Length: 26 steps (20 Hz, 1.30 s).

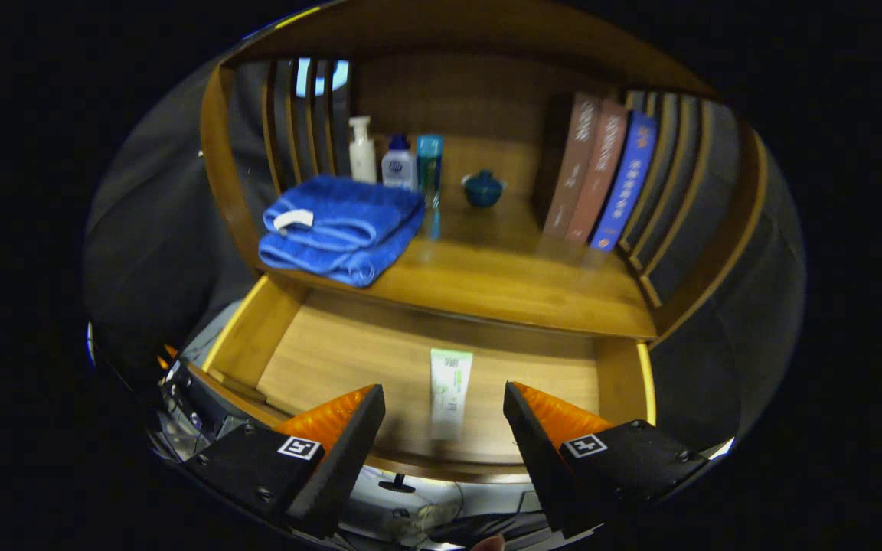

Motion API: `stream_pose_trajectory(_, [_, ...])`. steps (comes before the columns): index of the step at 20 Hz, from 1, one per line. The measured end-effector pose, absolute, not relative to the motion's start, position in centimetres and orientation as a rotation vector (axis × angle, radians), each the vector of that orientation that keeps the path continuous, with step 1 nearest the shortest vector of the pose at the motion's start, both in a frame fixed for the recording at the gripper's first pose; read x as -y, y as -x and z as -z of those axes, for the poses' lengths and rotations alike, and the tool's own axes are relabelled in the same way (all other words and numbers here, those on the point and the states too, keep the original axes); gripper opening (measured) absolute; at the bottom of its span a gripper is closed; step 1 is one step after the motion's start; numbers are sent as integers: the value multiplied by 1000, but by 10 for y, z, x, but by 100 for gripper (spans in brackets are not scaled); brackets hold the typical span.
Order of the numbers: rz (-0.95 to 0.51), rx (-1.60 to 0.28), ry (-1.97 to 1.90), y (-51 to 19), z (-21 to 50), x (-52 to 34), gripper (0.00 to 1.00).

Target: Pull open the drawer, take out the items inside it, and place them on the countertop above the cabinet.

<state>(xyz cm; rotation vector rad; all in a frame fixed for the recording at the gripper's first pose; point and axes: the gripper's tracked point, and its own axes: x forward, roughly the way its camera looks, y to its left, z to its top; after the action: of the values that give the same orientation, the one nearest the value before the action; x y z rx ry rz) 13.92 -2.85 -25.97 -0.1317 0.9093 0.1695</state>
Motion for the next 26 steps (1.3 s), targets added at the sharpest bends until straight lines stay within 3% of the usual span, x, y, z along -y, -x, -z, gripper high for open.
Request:
stream_pose_trajectory(6, [-142,-1201,142,-161,343,34,99])
stream_pose_trajectory(8, [-130,-1271,95,-164,358,30,94])
stream_pose_trajectory(13, [-91,-1342,138,-169,390,38,92])
stream_pose_trajectory(15, [-79,-1368,117,-165,399,37,84])
stream_pose_trajectory(16, [-64,-1383,119,-162,400,40,70])
stream_pose_trajectory(18, [-76,-1382,133,-164,402,42,56])
stream_pose_trajectory(19, [-71,-1368,139,-164,398,44,56])
stream_pose_trajectory(21, [-58,-1354,149,-164,399,46,30])
stream_pose_trajectory(26, [-85,-1339,10,-146,360,28,30])
